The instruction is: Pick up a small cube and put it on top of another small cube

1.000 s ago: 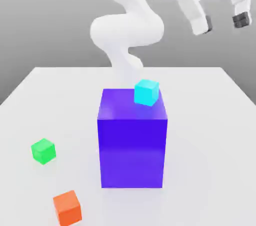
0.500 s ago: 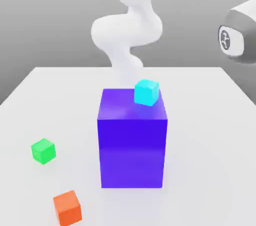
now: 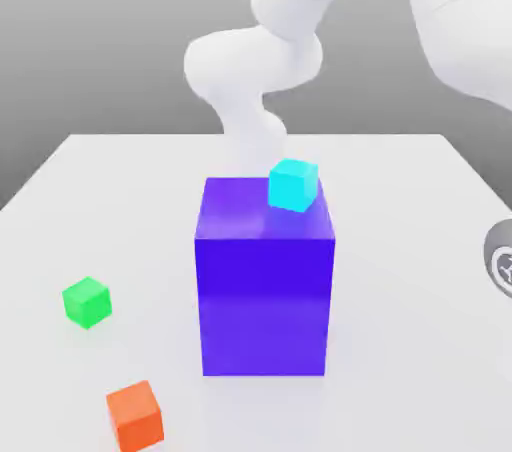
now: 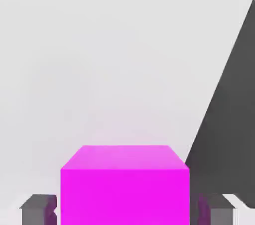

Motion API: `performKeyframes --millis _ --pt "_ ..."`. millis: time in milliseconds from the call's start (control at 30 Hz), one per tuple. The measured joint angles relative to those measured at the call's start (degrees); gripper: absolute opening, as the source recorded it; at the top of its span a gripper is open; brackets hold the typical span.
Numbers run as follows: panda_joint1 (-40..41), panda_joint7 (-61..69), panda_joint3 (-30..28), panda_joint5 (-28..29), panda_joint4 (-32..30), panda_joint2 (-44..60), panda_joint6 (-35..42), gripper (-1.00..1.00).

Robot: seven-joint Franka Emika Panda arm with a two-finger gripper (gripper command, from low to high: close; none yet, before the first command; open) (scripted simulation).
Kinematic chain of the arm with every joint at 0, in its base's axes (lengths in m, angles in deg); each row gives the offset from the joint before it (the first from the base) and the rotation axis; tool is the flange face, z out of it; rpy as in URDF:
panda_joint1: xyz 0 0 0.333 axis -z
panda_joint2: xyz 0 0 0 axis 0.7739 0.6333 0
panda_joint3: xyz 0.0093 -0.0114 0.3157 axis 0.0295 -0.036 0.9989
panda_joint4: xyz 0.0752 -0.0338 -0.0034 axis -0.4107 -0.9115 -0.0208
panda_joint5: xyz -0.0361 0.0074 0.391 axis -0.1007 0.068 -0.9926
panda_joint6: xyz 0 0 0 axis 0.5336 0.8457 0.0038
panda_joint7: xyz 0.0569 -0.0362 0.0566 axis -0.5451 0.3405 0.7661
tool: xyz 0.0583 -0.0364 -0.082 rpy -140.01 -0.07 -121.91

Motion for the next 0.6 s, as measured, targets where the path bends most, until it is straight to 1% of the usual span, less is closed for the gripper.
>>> performKeyframes --millis 100,200,333,600 --pt "0.0 0.0 0.0 0.1 0.0 0.1 0.0 -1.0" --pt "-0.1 0.0 -0.1 0.2 -1.3 -5.3 4.0 -1.0" --pt "4.5 3.8 -4.4 2.0 -6.6 -12.4 5.6 -1.0" --pt "14.3 12.8 -13.8 6.1 -19.0 -24.4 5.3 -1.0"
